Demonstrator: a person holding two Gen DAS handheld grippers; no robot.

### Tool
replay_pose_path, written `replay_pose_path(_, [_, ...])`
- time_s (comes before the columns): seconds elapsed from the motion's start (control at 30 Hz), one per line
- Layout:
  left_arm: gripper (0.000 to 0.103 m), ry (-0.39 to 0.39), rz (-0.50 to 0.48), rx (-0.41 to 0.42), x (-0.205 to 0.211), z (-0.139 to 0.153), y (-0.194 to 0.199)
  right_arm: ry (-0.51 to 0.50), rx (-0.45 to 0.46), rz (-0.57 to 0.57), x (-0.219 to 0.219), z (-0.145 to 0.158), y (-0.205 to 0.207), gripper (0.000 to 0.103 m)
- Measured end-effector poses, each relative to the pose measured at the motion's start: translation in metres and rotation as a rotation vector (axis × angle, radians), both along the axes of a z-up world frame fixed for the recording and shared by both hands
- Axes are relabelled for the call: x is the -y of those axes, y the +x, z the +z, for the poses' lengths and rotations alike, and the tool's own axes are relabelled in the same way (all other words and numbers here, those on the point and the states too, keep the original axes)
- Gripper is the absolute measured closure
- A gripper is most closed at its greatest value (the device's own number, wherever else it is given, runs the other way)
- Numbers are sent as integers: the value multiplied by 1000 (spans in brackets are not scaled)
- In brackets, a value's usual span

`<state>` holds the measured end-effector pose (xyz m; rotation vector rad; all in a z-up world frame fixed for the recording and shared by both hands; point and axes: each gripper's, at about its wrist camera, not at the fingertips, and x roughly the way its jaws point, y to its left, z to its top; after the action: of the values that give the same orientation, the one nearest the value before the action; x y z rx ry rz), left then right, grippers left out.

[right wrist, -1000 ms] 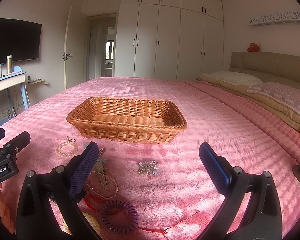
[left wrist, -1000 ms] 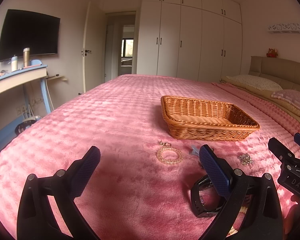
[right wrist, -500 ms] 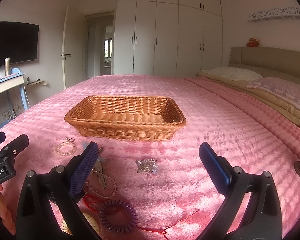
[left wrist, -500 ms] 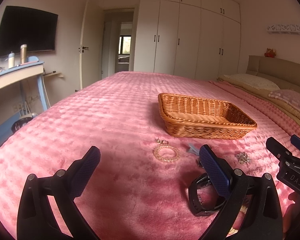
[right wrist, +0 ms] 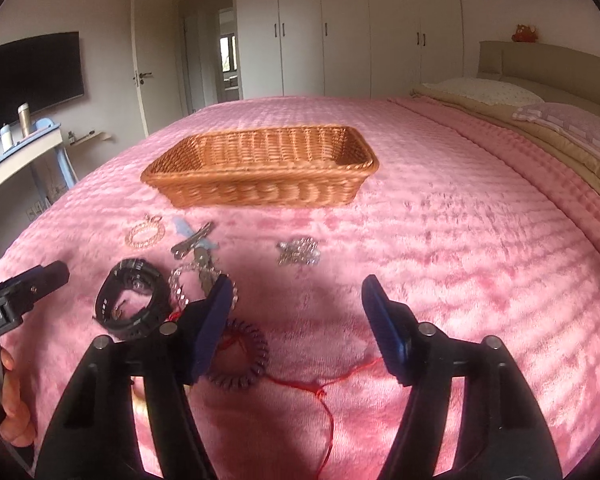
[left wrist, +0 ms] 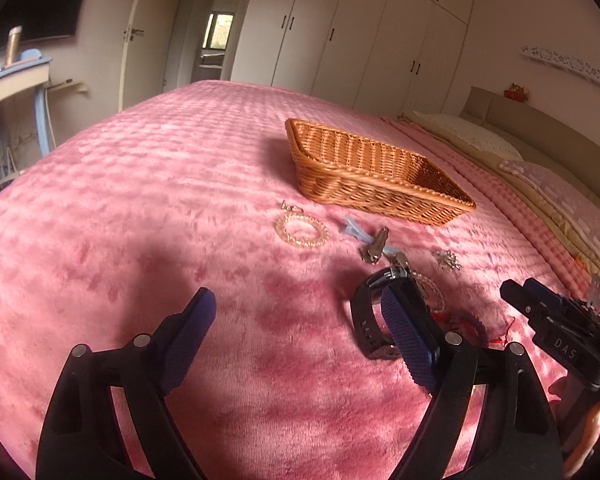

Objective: Organize jewelry
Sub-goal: 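Grasp the purple coil hair tie with the right gripper while the left grasps the black watch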

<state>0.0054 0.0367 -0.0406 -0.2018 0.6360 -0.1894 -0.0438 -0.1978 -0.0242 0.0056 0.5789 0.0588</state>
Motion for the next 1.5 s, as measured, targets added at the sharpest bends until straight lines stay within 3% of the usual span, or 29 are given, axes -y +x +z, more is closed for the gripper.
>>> replay_pose_path(0.13, [26,2,-21,-53,2,-5,1,-23,-66,40,-6,-8,-1,67])
replay_pose_path(0.43, [49,25,-78,-130,10,-10,8,72,-165,111,5,-21,-1,68])
replay_pose_path(0.53, [55,0,-100,-148,9,-5,11,87,-209,117,5,-24,6,75])
replay_pose_path(0.67, [56,-19,-126,-173,14,0,19,115,-232,128,8,-20,16,79])
replay_pose_path(0.83, [59,-1,-143,-212,30,-4,32,33,-308,144,-8,-29,34,82])
replay_pose_path(0.9, [65,17,-140,-234,34,-8,36,11,-302,144,-12,-29,35,84])
replay_pose_path(0.97, [66,14,-137,-249,35,-11,40,3,-296,154,-15,-29,34,93])
replay_pose_path(1.3, [89,-50,-180,-310,36,-14,47,52,-223,153,-5,-17,22,93])
replay_pose_path(1.5, [98,-24,-167,-353,40,-11,57,90,-203,146,3,-12,19,93])
